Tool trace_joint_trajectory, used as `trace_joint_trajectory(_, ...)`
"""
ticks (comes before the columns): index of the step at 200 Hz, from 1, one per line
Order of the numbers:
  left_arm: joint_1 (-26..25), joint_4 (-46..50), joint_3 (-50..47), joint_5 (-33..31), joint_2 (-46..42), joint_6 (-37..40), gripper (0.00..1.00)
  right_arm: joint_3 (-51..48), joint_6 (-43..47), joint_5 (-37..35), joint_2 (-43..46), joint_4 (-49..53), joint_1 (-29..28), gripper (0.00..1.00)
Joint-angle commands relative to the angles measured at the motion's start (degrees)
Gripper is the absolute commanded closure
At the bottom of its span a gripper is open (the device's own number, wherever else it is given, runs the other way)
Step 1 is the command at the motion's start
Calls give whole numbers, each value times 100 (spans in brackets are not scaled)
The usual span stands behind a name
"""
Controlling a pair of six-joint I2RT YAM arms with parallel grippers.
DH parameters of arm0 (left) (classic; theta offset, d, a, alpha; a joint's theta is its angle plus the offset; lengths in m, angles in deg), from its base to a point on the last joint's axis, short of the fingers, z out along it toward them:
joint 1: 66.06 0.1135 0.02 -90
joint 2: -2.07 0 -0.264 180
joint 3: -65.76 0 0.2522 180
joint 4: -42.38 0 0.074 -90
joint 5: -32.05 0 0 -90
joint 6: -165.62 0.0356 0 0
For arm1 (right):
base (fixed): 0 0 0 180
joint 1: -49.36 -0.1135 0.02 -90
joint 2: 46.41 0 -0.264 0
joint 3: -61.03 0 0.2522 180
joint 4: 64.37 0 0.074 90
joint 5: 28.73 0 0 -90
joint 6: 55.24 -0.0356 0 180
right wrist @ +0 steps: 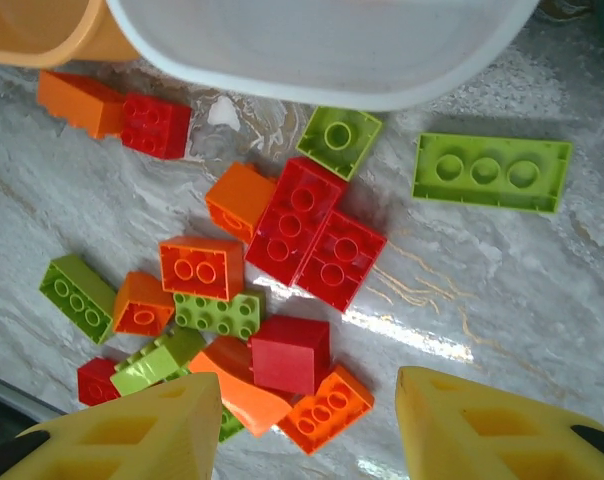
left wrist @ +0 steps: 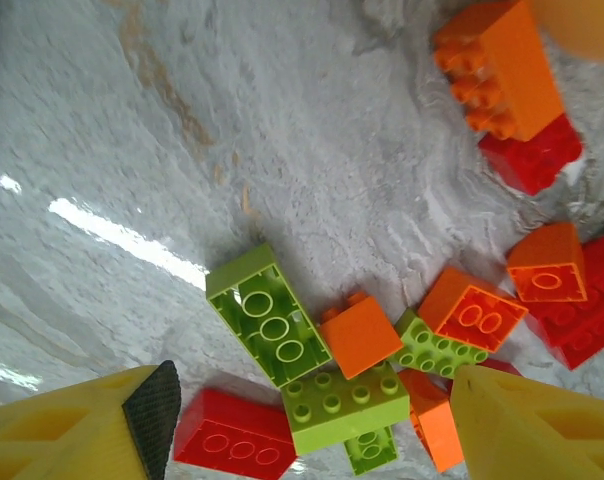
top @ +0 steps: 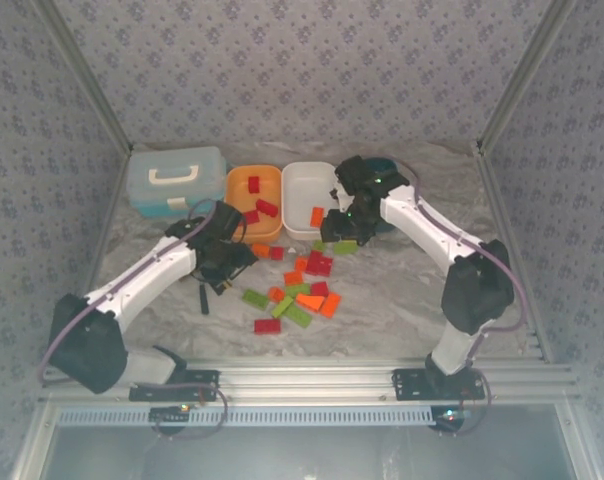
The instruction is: Sort the legos into containers by color
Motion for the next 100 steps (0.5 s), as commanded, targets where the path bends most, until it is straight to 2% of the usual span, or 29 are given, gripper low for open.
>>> trace_joint_trajectory(1, -205, -129, 168, 78, 475, -742, 27, -319, 133, -205, 395, 103, -132, 49)
trace_joint_trajectory(33, -382, -12, 295, 235, 1133, -1137, 28, -675, 187, -339, 773, 140, -383, 49)
trace_joint_trajectory(70, -420, -537, -251, 438, 1205, -1868, 33, -1009, 120, -299, 1086, 74, -419, 49)
trace_joint_trajectory(100, -508, -455, -381, 435, 1144, -2125, 33, -1122, 148, -328, 1182, 79, -378, 49)
